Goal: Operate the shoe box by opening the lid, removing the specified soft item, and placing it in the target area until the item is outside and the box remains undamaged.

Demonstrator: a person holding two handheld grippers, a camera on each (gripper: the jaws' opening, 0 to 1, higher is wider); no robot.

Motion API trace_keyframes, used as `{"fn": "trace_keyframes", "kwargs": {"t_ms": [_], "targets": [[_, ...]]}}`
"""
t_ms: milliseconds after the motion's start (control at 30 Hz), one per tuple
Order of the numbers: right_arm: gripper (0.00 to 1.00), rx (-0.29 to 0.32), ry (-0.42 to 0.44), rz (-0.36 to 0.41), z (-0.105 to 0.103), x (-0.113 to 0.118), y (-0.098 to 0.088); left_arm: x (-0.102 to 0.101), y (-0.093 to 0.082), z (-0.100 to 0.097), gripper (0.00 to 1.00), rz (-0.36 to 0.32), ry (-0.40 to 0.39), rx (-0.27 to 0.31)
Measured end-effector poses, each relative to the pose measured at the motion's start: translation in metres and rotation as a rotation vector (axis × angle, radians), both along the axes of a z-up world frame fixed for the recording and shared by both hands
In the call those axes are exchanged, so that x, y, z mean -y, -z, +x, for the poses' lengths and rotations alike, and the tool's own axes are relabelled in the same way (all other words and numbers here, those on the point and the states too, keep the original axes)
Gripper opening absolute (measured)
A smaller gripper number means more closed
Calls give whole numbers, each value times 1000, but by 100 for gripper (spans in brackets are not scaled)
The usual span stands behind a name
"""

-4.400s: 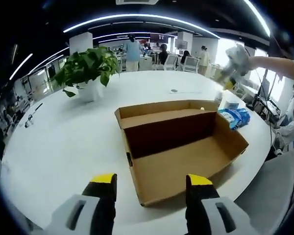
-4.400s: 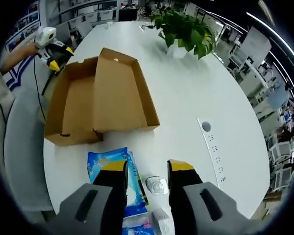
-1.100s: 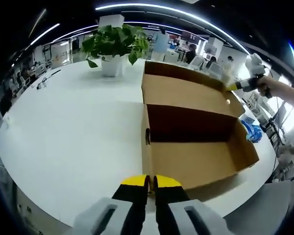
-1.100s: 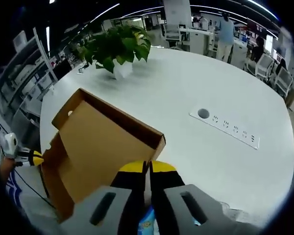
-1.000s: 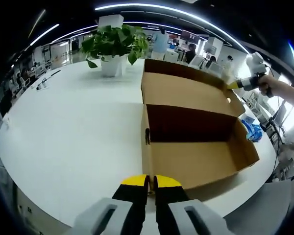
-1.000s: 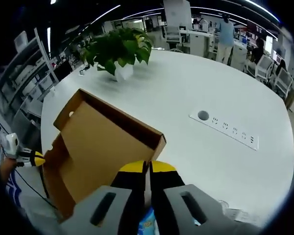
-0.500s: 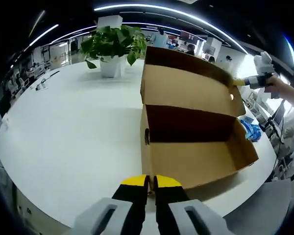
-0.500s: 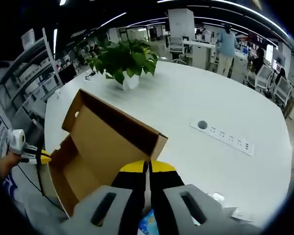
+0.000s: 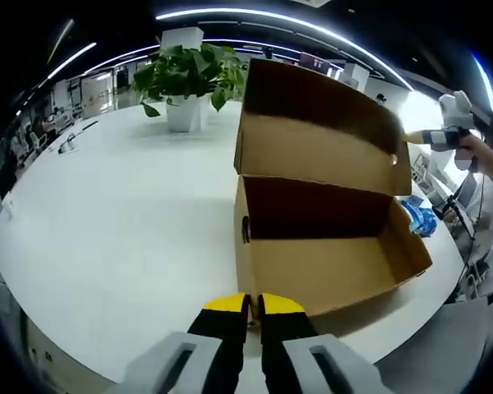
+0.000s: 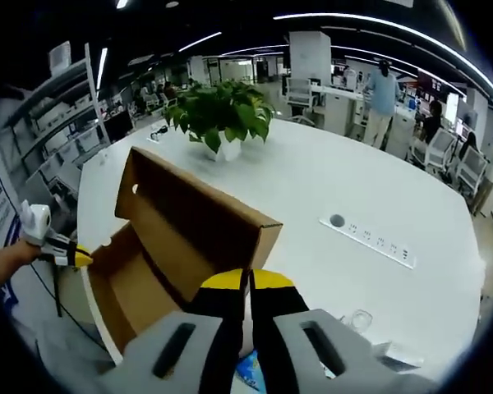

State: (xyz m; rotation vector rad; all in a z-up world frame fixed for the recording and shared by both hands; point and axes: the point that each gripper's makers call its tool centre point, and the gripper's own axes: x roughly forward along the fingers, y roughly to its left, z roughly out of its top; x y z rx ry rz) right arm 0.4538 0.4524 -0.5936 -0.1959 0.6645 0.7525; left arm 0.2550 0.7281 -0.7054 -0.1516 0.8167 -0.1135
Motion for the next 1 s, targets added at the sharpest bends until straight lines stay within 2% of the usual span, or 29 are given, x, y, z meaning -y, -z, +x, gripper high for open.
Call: {"fn": "trace_keyframes", "kwargs": {"t_ms": [333, 633, 767, 1000], "targets": [[0, 72, 4, 8, -26, 1, -9, 0, 0, 0, 4, -6, 8, 11], [0, 105, 19, 31, -47, 3, -12, 0, 0, 0, 5, -15, 20, 17], [0, 73, 79, 99, -56, 4, -12, 0, -1, 0, 5, -9, 34, 20], [0, 66, 99, 142, -72, 6, -9, 0, -1, 0, 7, 10, 68, 30]]}}
